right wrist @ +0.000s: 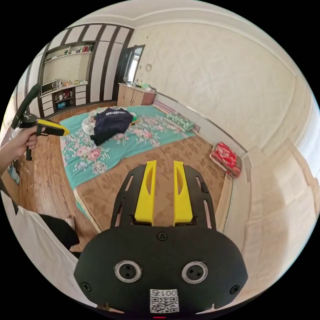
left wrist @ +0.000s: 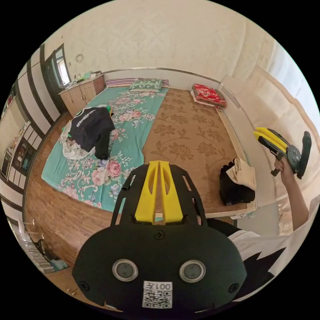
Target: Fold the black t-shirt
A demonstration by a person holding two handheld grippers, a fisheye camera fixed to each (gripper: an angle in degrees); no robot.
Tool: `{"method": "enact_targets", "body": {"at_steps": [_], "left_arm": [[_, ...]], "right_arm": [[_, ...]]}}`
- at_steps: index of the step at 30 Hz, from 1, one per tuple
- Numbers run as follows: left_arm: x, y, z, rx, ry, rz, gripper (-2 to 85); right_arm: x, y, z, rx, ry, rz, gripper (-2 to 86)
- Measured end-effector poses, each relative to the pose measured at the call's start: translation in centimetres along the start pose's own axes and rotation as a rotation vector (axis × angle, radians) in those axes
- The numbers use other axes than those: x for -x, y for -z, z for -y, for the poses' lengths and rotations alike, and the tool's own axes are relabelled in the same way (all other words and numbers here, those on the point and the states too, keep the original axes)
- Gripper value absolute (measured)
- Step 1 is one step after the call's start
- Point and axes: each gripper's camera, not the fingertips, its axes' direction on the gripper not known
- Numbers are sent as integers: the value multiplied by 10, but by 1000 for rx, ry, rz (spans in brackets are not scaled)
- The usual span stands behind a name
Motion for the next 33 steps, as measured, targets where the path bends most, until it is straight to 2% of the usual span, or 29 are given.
{"method": "enact_targets", "body": {"at_steps": [2, 7, 11, 14, 18, 22, 26, 33], "left_arm": [[63, 40, -24, -33, 13, 31, -9], [252, 150, -80, 19, 1, 76, -9], [357, 208, -97, 42, -21, 162, -9], [430, 242, -97, 49, -26, 180, -9], [522, 277, -90, 41, 31, 148, -9], [616, 311, -78, 119, 132, 150, -10], [698, 353, -64, 179, 180, 193, -10], [857, 411, -46, 369, 188, 226, -10]], "right_arm": [[68, -23, 52, -81, 3, -31, 81], [192, -93, 152, -84, -56, -14, 79], [270, -173, 229, 78, 2, 63, 84], [307, -227, 270, 101, -5, 114, 81], [340, -317, 317, 148, -51, 187, 93], [363, -452, 373, 148, -237, 342, 107], [378, -598, 408, 311, -435, 460, 92], [397, -767, 408, 468, -718, 486, 92]]}}
